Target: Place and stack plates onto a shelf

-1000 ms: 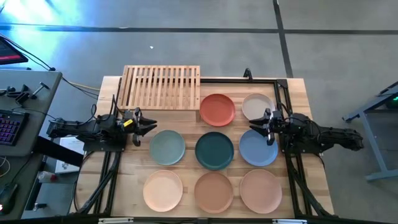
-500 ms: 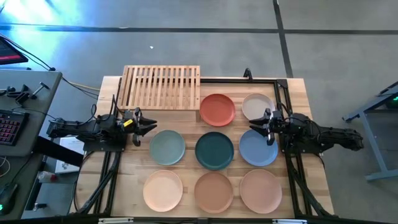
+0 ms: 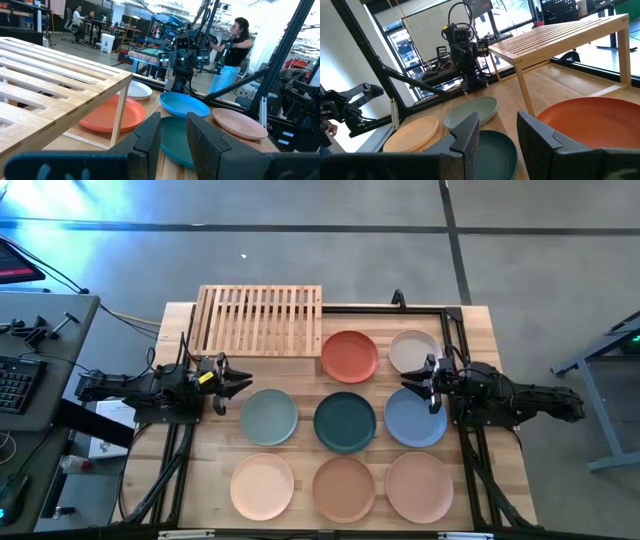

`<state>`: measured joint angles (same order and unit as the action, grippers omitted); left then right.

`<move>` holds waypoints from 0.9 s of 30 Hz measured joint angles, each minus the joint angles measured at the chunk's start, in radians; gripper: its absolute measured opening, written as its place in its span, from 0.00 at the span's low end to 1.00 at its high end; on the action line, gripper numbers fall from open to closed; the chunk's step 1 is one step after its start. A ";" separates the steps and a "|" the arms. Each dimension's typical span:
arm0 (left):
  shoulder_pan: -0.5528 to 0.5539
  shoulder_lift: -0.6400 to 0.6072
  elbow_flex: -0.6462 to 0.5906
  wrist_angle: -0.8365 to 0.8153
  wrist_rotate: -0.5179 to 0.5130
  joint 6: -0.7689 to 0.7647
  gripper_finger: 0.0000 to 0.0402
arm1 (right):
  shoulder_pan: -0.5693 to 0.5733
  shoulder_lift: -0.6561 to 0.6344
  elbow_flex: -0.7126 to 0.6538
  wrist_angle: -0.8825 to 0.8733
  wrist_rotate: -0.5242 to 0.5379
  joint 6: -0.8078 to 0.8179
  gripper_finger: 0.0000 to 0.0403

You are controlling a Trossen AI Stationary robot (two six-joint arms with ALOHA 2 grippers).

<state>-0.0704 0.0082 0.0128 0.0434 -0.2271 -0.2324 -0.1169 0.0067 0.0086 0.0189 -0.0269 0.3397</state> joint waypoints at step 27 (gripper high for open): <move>0.000 0.000 0.000 0.093 -0.011 -0.411 0.21 | 0.000 0.000 0.000 0.000 0.000 0.000 0.28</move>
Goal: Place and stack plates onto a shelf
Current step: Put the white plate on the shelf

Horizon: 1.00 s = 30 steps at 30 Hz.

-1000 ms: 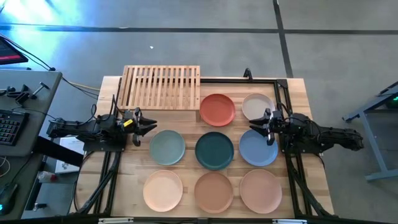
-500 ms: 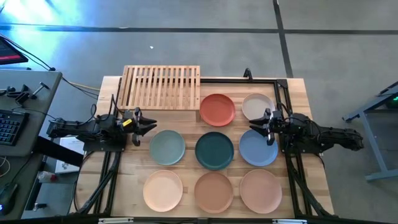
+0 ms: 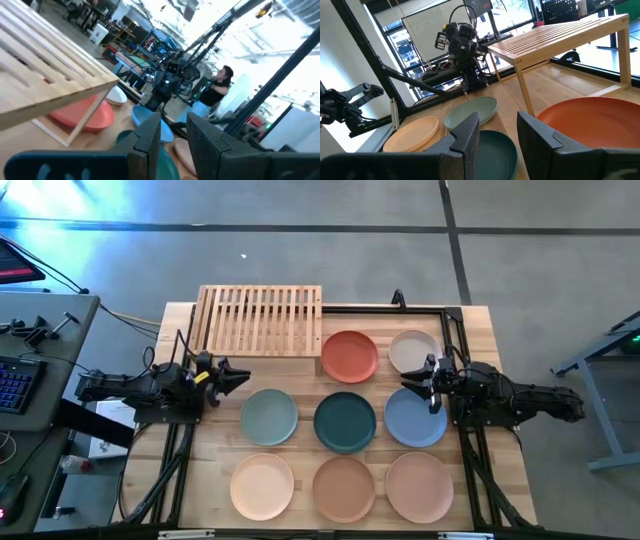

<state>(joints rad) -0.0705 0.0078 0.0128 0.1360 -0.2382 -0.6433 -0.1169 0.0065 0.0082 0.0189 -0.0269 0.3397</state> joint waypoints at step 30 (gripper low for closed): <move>0.000 0.000 0.000 -0.004 -0.029 -0.168 0.21 | 0.000 0.000 0.000 0.000 0.000 0.000 0.28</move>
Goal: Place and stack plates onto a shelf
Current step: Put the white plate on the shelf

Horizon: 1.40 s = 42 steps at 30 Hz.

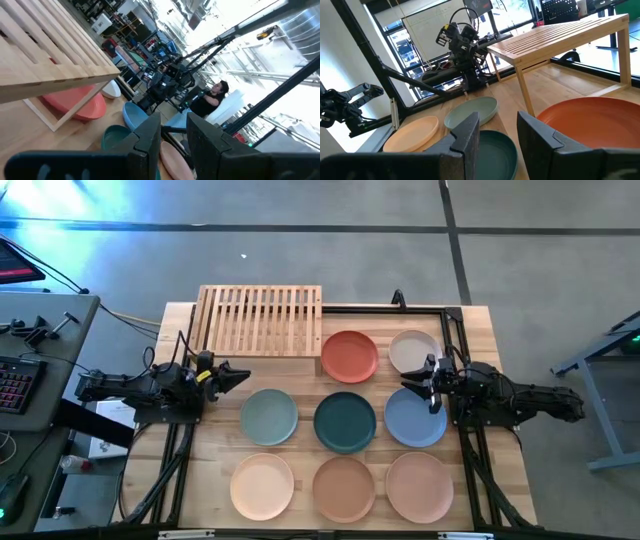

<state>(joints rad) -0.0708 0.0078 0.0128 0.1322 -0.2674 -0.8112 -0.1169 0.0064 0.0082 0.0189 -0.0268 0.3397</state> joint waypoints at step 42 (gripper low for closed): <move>0.000 0.266 0.443 0.133 -0.218 0.388 0.21 | -0.001 0.347 0.645 -0.244 0.279 -0.294 0.28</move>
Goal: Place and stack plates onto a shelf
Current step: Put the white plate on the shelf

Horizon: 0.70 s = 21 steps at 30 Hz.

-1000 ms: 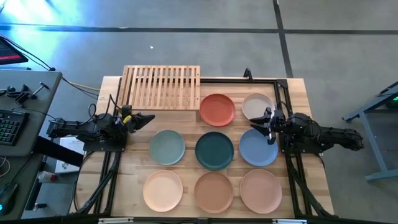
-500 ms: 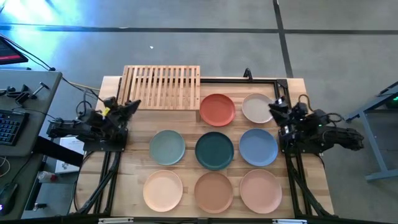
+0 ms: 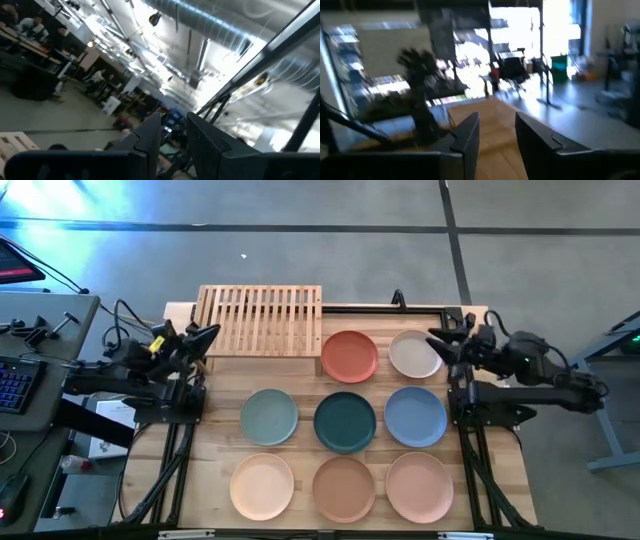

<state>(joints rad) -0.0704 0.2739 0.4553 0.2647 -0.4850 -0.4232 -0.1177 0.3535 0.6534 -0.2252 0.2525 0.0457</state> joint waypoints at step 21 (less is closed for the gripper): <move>0.001 0.312 0.169 -0.013 -0.001 0.285 0.21 | -0.090 0.648 0.404 -0.830 0.044 0.339 0.28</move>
<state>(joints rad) -0.0696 0.5854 0.6248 0.2513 -0.4860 -0.1384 -0.2072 1.0019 1.0576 -1.0556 0.2966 0.3843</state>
